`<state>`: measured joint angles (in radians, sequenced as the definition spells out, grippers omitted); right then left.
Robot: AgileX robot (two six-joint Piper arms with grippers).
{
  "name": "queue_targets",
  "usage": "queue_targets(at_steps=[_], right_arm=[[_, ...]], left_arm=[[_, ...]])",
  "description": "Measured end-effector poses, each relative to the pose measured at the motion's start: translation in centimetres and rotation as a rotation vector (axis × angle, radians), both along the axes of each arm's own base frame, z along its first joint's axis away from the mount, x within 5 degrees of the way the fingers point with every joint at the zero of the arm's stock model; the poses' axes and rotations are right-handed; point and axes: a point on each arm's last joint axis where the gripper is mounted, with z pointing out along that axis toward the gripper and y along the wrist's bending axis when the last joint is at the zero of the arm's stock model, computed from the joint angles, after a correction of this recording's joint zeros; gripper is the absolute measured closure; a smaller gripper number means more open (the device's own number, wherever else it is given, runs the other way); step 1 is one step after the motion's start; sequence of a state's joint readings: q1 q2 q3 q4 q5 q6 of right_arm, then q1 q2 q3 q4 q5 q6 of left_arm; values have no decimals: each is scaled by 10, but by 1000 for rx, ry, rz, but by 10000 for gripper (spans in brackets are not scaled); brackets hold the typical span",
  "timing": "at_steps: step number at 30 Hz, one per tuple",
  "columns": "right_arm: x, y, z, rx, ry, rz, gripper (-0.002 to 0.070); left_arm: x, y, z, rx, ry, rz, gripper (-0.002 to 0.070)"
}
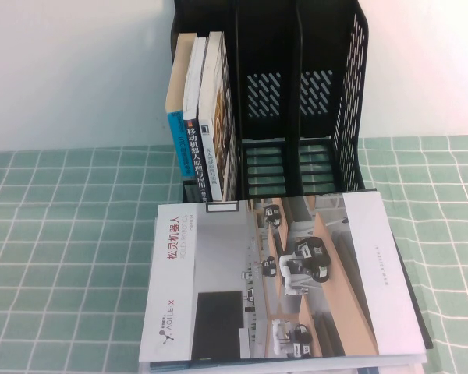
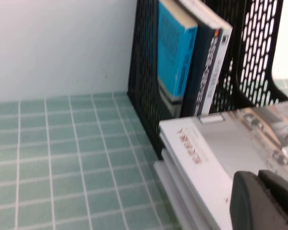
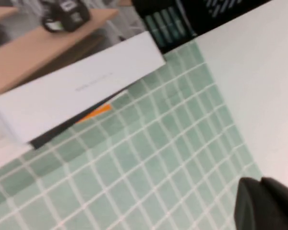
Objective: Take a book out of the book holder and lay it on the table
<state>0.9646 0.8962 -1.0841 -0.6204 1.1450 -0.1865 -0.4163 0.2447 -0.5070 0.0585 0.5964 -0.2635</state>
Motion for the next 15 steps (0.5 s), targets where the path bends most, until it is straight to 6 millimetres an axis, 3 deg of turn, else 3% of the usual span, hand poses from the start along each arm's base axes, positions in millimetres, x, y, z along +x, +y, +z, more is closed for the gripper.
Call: queue_targets(at_steps=[8,15], right_arm=[[-55,-45,-57,349,115,45,678],[-68,-54,-121,591,59,82,678]], left_arm=[[12,-7,-17,-60,-108,-16,673],[16,-11,-31,-120,-108,-25,673]])
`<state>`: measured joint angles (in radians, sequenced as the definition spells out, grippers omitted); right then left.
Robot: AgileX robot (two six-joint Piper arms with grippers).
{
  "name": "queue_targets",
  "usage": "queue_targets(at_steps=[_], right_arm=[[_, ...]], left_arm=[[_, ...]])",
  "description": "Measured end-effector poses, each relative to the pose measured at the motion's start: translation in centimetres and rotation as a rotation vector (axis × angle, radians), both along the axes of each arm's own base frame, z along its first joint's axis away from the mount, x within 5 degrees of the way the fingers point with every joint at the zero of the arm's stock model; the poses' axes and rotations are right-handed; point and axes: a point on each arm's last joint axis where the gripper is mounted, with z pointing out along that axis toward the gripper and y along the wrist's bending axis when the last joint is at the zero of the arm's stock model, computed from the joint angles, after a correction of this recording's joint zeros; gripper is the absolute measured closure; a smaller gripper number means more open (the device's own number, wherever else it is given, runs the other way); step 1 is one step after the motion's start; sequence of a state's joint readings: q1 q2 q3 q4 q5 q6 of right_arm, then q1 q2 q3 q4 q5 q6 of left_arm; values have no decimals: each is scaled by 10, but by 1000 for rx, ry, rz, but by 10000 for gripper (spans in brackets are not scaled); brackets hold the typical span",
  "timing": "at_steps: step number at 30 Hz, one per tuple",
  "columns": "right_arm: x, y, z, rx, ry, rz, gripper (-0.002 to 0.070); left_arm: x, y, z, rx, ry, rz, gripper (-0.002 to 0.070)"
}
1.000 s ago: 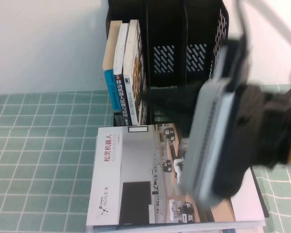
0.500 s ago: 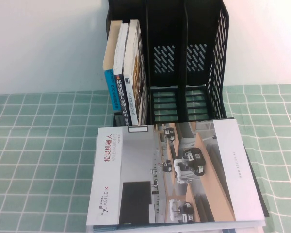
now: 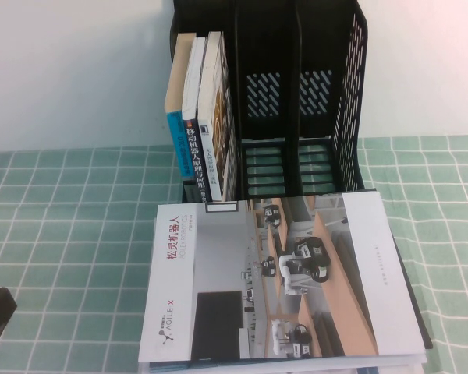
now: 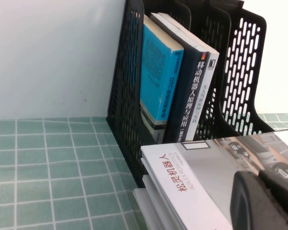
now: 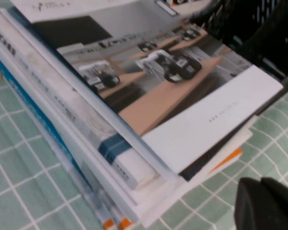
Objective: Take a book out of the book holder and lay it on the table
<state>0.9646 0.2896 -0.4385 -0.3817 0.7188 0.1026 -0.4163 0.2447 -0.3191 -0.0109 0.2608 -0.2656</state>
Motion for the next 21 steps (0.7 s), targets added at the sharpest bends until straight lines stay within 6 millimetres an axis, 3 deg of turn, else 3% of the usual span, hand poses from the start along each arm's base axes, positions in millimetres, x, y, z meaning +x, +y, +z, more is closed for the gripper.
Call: queue_targets(at_steps=[10,21], right_arm=[[-2,6,-52,12,37,39,678],[-3,7,-57,17,70,40,678]], left_arm=[[0,0,-1,-10,-2,-1,673],[1,0,-3,-10,2,-1,674]])
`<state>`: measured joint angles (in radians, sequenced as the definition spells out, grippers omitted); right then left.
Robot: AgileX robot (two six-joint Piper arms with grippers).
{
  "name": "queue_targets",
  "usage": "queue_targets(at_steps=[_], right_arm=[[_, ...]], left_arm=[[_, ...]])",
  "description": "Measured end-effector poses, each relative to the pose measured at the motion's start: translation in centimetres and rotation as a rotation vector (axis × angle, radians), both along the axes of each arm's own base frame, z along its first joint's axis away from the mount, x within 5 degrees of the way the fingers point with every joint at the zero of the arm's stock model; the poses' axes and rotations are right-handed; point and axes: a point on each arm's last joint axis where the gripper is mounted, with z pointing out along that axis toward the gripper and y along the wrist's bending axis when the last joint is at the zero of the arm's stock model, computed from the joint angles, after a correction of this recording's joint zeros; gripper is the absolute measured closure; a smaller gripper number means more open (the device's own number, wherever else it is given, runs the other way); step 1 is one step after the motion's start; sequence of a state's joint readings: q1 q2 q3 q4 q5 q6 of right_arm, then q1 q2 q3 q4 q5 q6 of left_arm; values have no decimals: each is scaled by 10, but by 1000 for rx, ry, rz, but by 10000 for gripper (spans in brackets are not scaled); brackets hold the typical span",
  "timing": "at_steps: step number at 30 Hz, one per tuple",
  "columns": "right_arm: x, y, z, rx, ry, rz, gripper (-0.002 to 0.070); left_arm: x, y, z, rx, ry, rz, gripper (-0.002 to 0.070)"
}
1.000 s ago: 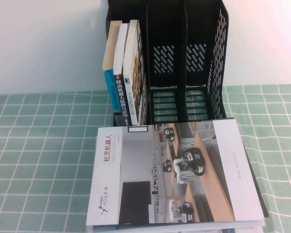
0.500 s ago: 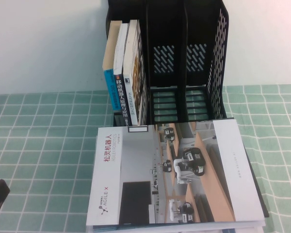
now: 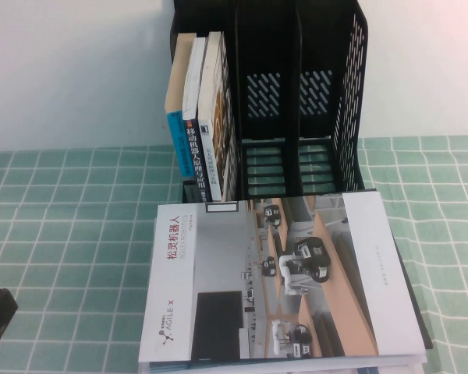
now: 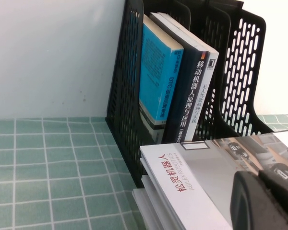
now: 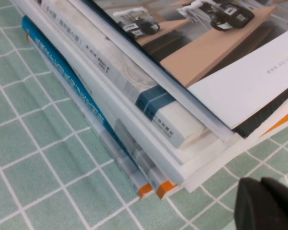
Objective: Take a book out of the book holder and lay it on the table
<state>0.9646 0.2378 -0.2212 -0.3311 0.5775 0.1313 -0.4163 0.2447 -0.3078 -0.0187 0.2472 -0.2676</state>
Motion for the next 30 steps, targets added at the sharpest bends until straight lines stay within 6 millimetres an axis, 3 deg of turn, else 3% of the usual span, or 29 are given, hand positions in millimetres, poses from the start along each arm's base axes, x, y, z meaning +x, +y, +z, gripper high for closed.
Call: queue_targets(at_steps=[5,17,24,30], right_arm=[[0,0,0,0,1,0,678],[0,0,0,0,3,0,678],[0,0,0,2,5,0,678],[0,0,0,4,7,2,678]], left_arm=[[1,-1,-7,2,5,0,674],[-6,18,-60,46,13,225,675],[-10,21,-97,135,64,231,675],[-12,21,-103,153,122,228,675]])
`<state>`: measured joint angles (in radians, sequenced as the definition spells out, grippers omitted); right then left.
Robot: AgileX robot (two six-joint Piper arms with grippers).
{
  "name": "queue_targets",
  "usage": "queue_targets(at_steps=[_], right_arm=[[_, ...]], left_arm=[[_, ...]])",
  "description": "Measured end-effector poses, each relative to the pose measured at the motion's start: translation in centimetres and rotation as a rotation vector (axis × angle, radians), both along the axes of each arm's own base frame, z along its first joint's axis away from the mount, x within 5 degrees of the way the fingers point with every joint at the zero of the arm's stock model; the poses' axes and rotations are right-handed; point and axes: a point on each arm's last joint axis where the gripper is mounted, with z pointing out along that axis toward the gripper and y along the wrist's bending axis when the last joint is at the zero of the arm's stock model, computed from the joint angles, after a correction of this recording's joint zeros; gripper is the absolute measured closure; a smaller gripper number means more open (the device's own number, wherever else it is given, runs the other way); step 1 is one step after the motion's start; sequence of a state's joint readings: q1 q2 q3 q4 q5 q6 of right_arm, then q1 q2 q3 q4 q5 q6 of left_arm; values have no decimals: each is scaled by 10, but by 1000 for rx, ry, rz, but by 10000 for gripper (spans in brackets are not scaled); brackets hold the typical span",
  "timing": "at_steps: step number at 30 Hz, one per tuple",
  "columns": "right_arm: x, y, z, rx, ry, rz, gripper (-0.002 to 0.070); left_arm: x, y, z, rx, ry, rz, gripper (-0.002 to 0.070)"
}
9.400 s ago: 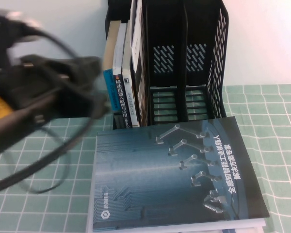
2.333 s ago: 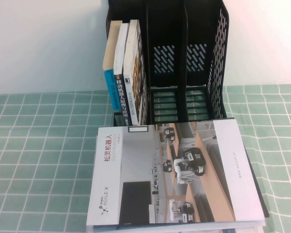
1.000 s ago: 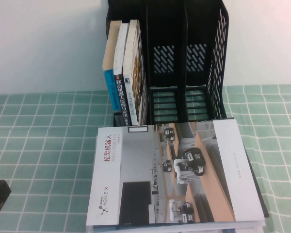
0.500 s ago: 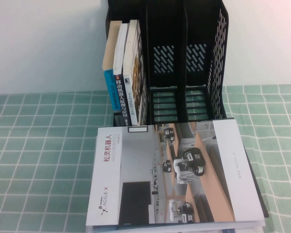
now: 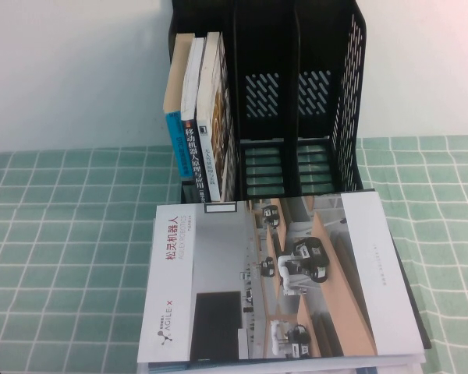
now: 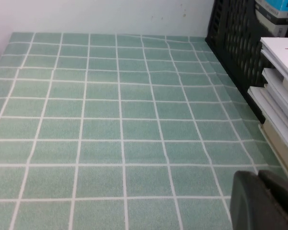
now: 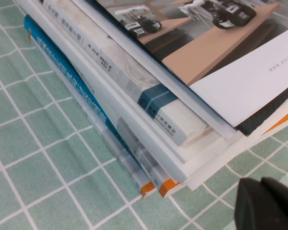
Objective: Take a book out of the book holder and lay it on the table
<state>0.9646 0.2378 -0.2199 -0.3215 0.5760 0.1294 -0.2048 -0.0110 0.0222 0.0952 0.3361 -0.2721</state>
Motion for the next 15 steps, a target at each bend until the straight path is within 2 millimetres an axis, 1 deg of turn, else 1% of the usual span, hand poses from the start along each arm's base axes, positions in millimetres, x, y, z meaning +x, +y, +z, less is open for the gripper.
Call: queue_targets(at_steps=[15], right_arm=[[0,0,0,2,3,0,678]], left_arm=[[0,0,0,45,-6,-11,675]])
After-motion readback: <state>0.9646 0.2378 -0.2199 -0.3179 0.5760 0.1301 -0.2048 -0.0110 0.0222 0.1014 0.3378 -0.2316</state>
